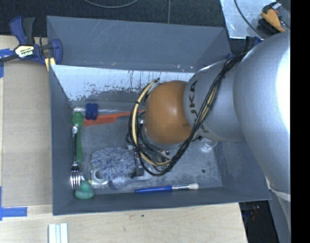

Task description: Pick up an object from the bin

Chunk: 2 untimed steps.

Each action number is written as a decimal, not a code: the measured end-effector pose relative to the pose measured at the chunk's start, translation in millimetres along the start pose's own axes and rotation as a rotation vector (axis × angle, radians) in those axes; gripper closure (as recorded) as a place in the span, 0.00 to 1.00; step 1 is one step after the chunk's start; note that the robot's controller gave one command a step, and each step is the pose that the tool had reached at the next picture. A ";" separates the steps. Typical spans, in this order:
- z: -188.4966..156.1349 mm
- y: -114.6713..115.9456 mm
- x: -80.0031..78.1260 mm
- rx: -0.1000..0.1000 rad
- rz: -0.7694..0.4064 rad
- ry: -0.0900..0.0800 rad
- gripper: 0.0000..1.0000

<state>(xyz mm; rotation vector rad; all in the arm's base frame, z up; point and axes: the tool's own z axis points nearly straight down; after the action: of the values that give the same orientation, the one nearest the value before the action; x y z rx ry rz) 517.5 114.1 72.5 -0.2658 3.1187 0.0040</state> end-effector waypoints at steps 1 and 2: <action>-6.8 -0.3 0.4 0.000 -0.001 -0.001 1.00; -31.2 -0.8 3.1 0.001 0.000 0.010 1.00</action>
Offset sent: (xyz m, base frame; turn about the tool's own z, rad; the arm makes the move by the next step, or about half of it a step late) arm -0.0003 -0.0001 0.0916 -0.0005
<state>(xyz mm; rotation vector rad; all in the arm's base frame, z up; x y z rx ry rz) 514.3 112.7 103.7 -0.2669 3.1288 0.0003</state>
